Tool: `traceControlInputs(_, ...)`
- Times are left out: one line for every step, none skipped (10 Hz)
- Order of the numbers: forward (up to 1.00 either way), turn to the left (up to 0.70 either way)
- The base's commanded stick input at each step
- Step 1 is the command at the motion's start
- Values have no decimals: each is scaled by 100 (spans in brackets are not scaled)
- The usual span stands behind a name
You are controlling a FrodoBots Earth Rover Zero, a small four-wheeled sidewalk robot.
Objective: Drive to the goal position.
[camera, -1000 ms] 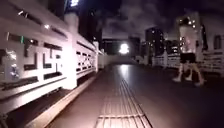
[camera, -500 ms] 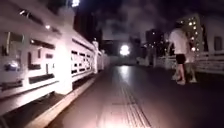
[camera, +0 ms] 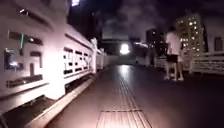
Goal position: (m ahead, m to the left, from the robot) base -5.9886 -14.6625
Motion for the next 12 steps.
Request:
traceControlInputs(45, 0)
traceControlInputs(45, 0)
traceControlInputs(45, 0)
traceControlInputs(45, 0)
traceControlInputs(45, 0)
traceControlInputs(45, 0)
traceControlInputs(45, 0)
traceControlInputs(45, 0)
traceControlInputs(45, 0)
traceControlInputs(45, 0)
traceControlInputs(45, 0)
traceControlInputs(45, 0)
